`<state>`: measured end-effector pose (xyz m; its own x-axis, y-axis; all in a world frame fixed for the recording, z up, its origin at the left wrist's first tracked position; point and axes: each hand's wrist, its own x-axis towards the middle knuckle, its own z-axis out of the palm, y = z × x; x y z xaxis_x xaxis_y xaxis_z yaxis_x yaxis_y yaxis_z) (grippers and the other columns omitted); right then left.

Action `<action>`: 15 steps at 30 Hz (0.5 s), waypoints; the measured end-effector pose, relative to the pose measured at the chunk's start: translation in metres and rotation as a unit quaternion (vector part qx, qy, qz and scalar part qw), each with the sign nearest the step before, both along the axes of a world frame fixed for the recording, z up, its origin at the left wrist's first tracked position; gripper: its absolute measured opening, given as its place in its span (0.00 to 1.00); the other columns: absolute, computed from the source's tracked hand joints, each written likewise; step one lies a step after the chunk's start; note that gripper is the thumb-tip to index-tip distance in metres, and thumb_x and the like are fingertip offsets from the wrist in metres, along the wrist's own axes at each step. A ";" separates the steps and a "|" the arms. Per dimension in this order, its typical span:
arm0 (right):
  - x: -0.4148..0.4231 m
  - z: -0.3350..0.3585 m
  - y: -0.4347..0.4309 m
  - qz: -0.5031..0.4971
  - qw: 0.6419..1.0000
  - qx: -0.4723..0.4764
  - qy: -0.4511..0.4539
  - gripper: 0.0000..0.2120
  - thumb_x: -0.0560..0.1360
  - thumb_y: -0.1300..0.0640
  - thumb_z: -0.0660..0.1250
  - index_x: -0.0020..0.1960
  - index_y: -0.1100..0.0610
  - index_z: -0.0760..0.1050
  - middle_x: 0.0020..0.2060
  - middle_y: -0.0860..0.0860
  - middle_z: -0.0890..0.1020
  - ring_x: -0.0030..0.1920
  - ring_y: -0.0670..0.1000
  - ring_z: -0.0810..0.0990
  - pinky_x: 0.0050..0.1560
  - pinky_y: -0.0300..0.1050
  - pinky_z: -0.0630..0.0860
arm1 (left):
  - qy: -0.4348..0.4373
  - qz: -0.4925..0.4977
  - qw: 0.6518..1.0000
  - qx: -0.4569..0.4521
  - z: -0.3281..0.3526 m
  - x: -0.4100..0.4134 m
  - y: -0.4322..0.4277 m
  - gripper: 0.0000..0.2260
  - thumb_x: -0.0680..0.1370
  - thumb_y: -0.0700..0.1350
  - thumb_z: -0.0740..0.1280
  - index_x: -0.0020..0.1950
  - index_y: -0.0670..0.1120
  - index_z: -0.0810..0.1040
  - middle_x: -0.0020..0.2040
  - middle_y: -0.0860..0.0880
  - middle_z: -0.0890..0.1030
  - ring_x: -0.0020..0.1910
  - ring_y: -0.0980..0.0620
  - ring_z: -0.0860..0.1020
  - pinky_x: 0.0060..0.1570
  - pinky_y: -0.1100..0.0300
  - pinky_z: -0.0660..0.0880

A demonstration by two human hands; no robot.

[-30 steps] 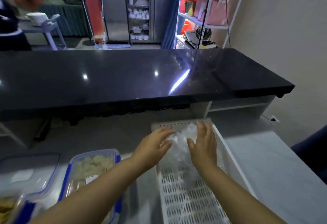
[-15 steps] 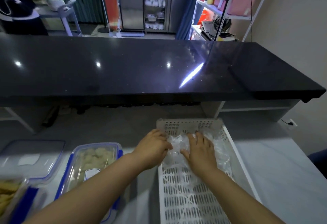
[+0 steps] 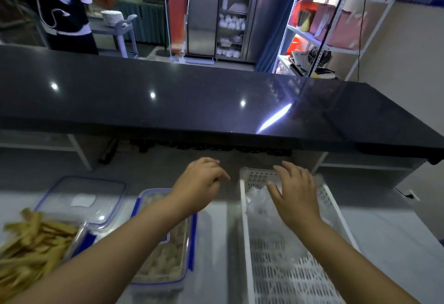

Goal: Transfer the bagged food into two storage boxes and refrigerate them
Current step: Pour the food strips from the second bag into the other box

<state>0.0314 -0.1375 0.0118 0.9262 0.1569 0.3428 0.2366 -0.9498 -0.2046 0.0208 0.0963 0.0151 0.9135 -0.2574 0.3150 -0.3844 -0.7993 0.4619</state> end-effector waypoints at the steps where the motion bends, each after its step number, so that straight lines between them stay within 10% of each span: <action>1: -0.002 0.007 0.010 0.016 1.000 0.009 -0.012 0.20 0.75 0.52 0.66 0.65 0.57 0.73 0.63 0.55 0.74 0.65 0.56 0.69 0.67 0.53 0.63 | -0.007 0.008 1.000 -0.006 0.005 -0.006 0.010 0.14 0.77 0.39 0.60 0.55 0.51 0.81 0.55 0.54 0.80 0.65 0.56 0.68 0.64 0.58 0.62; 15: -0.067 0.031 0.249 0.209 0.976 0.063 -0.010 0.11 0.72 0.60 0.69 0.54 0.57 0.79 0.50 0.52 0.82 0.52 0.54 0.78 0.52 0.49 0.73 | -0.035 0.136 0.989 -0.047 0.029 -0.130 0.233 0.08 0.76 0.42 0.65 0.50 0.47 0.83 0.48 0.51 0.82 0.54 0.54 0.76 0.53 0.59 0.70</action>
<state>-0.0355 0.1112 0.0431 0.7832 0.4756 0.4004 0.6033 -0.7370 -0.3046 -0.1090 0.3291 0.0440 0.9202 0.0288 0.3905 -0.1943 -0.8322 0.5193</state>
